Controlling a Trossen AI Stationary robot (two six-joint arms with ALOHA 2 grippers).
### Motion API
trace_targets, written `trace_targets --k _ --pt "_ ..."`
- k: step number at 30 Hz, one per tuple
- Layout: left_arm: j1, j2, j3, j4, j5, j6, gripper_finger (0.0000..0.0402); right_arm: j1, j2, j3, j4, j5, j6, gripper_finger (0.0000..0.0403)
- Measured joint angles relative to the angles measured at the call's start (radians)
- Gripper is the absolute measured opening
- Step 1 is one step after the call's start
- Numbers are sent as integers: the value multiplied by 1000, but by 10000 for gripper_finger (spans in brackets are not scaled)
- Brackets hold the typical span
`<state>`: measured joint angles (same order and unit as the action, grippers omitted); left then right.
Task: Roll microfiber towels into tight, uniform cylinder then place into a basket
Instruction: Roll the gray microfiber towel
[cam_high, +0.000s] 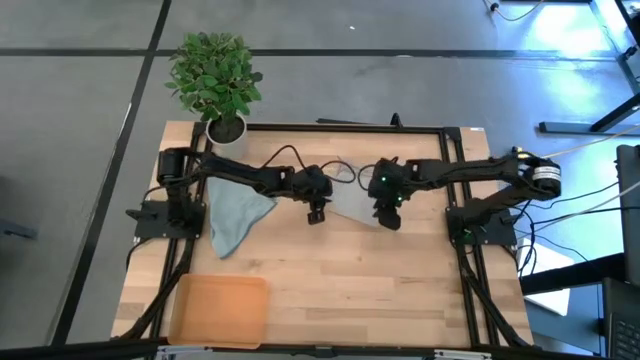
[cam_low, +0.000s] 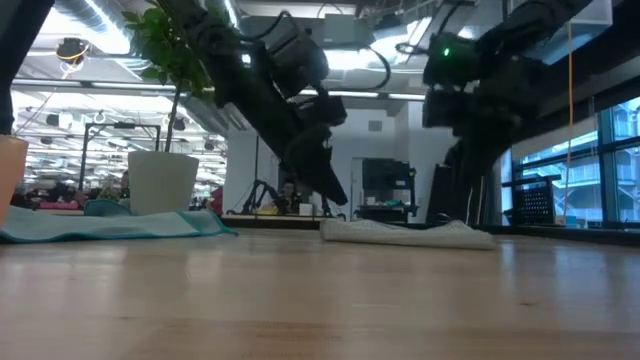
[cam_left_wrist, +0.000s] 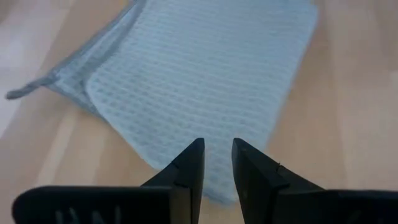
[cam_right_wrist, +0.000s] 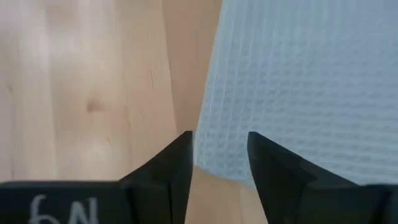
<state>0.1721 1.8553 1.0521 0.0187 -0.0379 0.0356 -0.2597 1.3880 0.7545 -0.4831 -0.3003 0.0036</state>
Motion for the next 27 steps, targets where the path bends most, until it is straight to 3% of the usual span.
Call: trace_targets --k 12,18,27 --pt "1 70 -1 -14 37 0 74 -10 -170 1 -35 79 45 154" --pt "-60 66 1 -108 54 -27 74 -23 -249 1 -108 151 66 154" --pt "-196 58 1 -134 56 -172 74 -40 -340 1 -206 176 28 154"
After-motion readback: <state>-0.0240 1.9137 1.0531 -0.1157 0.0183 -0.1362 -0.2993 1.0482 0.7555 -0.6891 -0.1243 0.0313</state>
